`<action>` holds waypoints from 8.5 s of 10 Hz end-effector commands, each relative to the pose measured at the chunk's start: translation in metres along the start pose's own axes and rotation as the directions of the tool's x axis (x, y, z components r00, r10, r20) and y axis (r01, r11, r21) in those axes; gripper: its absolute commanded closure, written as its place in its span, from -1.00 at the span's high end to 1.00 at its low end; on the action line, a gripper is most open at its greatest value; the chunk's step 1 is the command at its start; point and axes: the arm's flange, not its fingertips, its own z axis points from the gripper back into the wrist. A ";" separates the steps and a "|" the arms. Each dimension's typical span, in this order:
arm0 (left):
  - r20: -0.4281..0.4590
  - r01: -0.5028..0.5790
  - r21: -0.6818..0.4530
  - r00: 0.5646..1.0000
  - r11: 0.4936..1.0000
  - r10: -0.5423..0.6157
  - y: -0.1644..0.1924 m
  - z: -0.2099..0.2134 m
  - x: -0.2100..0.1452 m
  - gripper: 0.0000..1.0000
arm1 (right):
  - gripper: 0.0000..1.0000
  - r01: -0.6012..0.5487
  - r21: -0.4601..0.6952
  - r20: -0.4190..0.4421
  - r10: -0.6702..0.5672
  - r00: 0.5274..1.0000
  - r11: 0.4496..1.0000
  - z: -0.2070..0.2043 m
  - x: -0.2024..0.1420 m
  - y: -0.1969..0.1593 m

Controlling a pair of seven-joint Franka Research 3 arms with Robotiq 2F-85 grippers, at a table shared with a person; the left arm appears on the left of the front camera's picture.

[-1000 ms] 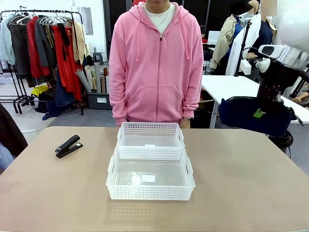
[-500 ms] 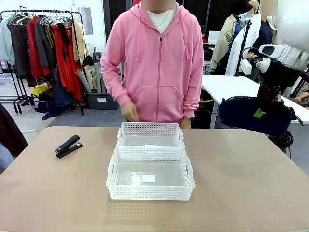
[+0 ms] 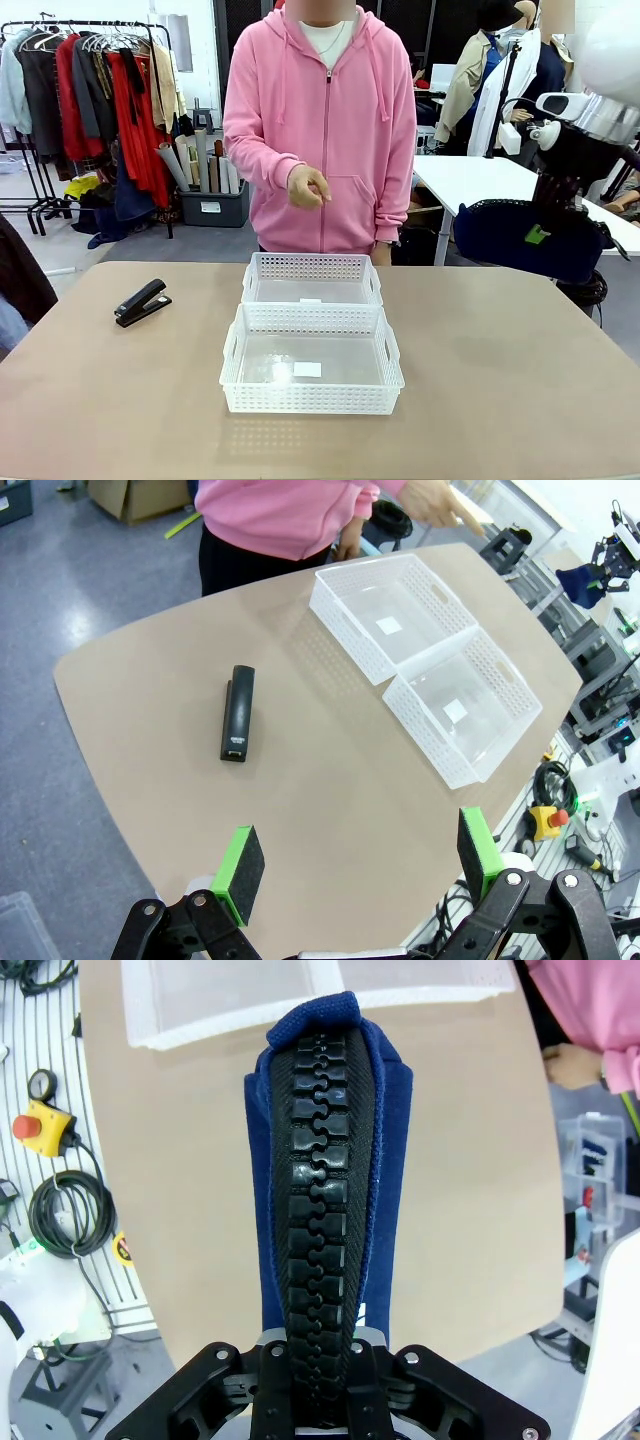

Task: Distribute items into two baskets.
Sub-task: Move the picked Pencil pouch towards the Organizing basket indicated by the person, stopping as directed, then place the picked Pencil pouch into the Organizing basket as instructed by the person.

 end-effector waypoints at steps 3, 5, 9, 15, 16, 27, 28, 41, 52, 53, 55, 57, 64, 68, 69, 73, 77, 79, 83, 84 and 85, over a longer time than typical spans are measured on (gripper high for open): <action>0.019 0.009 -0.012 1.000 1.000 -0.009 0.000 0.001 0.001 1.00 | -1.00 0.010 -0.001 0.014 -0.010 1.000 1.000 0.002 0.000 0.000; 0.019 0.009 -0.012 1.000 1.000 -0.009 0.000 0.001 0.001 1.00 | -1.00 0.010 -0.001 0.014 -0.010 1.000 1.000 0.002 0.000 0.000; 0.019 0.009 -0.012 1.000 1.000 -0.009 0.000 0.001 0.001 1.00 | -1.00 0.010 -0.001 0.014 -0.010 1.000 1.000 0.002 0.000 0.000; 0.019 0.009 -0.012 1.000 1.000 -0.009 0.000 0.001 0.001 1.00 | -1.00 0.010 -0.001 0.014 -0.010 1.000 1.000 0.002 0.000 0.000; 0.019 0.009 -0.012 1.000 1.000 -0.009 0.000 0.001 0.001 1.00 | -1.00 0.000 0.000 0.000 0.000 1.000 1.000 0.000 0.000 0.000; 0.019 0.009 -0.012 1.000 1.000 -0.009 0.000 0.001 0.001 1.00 | -1.00 -0.123 0.113 0.013 0.123 0.992 0.986 -0.053 0.040 0.081; 0.019 0.009 -0.012 1.000 1.000 -0.009 0.000 0.001 0.001 1.00 | -1.00 -0.131 0.124 0.015 0.130 0.991 0.984 -0.057 0.048 0.087; 0.019 0.009 -0.012 1.000 1.000 -0.009 0.000 0.001 0.001 1.00 | -1.00 0.031 0.109 -0.201 -0.009 0.980 0.994 -0.125 0.164 0.101; 0.019 0.009 -0.012 1.000 1.000 -0.009 0.000 0.001 0.001 1.00 | -1.00 -0.008 0.089 -0.105 0.017 0.994 0.996 -0.032 0.010 0.066; 0.019 0.009 -0.012 1.000 1.000 -0.009 0.000 0.001 0.001 1.00 | -1.00 0.024 0.087 -0.107 -0.014 0.994 0.996 -0.031 0.008 0.065; 0.019 0.009 -0.012 1.000 1.000 -0.009 0.000 0.001 0.001 1.00 | -1.00 0.027 0.109 -0.116 -0.014 0.993 0.994 -0.027 0.006 0.074; 0.019 0.009 -0.012 1.000 1.000 -0.009 0.000 0.001 0.001 1.00 | -1.00 0.027 0.109 -0.116 -0.014 0.993 0.994 -0.027 0.006 0.074; 0.019 0.009 -0.012 1.000 1.000 -0.009 0.000 0.001 0.001 1.00 | -1.00 0.027 0.109 -0.116 -0.014 0.993 0.994 -0.027 0.006 0.074; 0.019 0.009 -0.012 1.000 1.000 -0.009 0.000 0.001 0.001 1.00 | -1.00 0.027 0.109 -0.116 -0.014 0.993 0.994 -0.027 0.006 0.074; 0.019 0.009 -0.012 1.000 1.000 -0.009 0.000 0.001 0.001 1.00 | -1.00 0.027 0.109 -0.116 -0.014 0.993 0.994 -0.027 0.006 0.074; 0.019 0.009 -0.012 1.000 1.000 -0.009 0.000 0.001 0.001 1.00 | -1.00 0.027 0.109 -0.116 -0.014 0.993 0.994 -0.027 0.006 0.074; 0.019 0.009 -0.012 1.000 1.000 -0.009 0.000 0.001 0.001 1.00 | -1.00 0.027 0.109 -0.117 -0.015 0.993 0.994 -0.030 0.007 0.073; 0.019 0.009 -0.012 1.000 1.000 -0.009 0.000 0.001 0.001 1.00 | -1.00 -0.042 0.067 -0.066 0.047 0.997 0.997 -0.019 0.031 0.048; 0.019 0.009 -0.012 1.000 1.000 -0.009 0.000 0.001 0.001 1.00 | -1.00 -0.177 0.139 -0.061 0.187 0.980 0.974 -0.030 0.094 0.000; 0.019 0.009 -0.012 1.000 1.000 -0.009 0.000 0.001 0.001 1.00 | -1.00 -0.192 0.148 -0.054 0.202 0.978 0.970 -0.035 0.111 -0.010; 0.019 0.009 -0.012 1.000 1.000 -0.009 0.000 0.001 0.001 1.00 | -1.00 -0.214 0.164 -0.047 0.224 0.973 0.963 -0.042 0.129 -0.019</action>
